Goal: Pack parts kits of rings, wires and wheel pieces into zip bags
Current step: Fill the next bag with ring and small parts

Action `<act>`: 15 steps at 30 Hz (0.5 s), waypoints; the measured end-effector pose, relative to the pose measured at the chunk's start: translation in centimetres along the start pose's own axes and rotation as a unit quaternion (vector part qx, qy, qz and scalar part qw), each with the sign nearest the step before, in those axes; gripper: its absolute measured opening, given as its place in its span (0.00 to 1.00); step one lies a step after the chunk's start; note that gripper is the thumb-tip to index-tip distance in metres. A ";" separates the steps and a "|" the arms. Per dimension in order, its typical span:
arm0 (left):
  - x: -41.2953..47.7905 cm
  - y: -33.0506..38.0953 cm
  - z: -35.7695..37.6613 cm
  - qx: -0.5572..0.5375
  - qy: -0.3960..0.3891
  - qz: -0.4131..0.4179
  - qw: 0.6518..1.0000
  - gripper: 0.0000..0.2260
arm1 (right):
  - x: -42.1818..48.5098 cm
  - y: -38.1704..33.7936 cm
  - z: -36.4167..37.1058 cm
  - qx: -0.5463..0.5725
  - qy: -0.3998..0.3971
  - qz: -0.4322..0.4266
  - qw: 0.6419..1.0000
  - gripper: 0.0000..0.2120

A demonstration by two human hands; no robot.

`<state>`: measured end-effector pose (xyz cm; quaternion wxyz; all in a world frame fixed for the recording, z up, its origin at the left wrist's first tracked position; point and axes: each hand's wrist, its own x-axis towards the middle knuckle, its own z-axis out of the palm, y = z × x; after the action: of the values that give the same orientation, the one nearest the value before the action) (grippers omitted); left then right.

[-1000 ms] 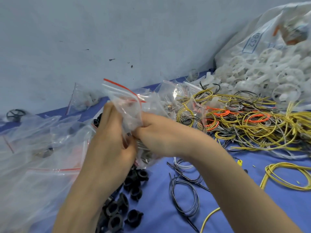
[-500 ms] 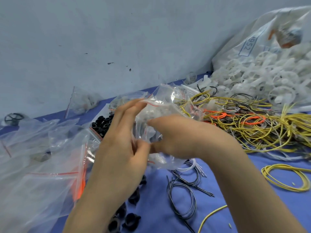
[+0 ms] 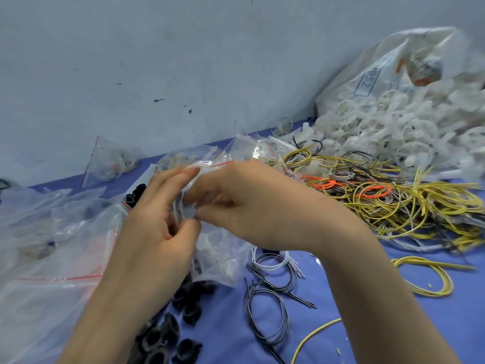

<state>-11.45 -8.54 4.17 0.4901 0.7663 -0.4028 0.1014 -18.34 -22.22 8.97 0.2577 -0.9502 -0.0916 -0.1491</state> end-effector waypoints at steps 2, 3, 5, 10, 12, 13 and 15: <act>0.0 -0.2 -0.1 0.005 -0.008 -0.005 1.000 0.25 | 0.1 0.6 -0.4 0.023 0.044 0.004 0.999 0.10; -0.1 -0.3 -0.1 0.004 -0.013 -0.009 1.000 0.25 | 0.2 0.8 -0.6 0.048 0.087 -0.001 0.995 0.10; -0.2 -0.8 -0.1 -0.004 -0.019 -0.030 0.999 0.26 | 0.3 1.3 -1.2 0.156 0.225 -0.010 0.962 0.10; -0.1 -1.7 0.5 -0.041 -0.031 -0.050 0.997 0.28 | -0.4 4.1 -3.0 0.293 0.468 0.053 0.832 0.05; 0.1 -2.0 0.6 -0.054 -0.034 -0.049 0.997 0.29 | -1.1 5.6 -3.9 0.328 0.501 0.097 0.795 0.08; 0.1 -2.2 0.7 -0.060 -0.031 -0.052 0.996 0.29 | -1.4 6.2 -4.3 0.359 0.519 0.107 0.768 0.12; 0.1 -2.5 0.7 -0.066 -0.022 -0.061 0.996 0.29 | -2.1 7.4 -5.1 0.426 0.567 0.130 0.693 0.18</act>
<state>-9.79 -8.66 2.24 0.5361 0.7572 -0.3722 0.0272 -19.62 -31.33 9.08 0.6544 -0.4768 0.1427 -0.5693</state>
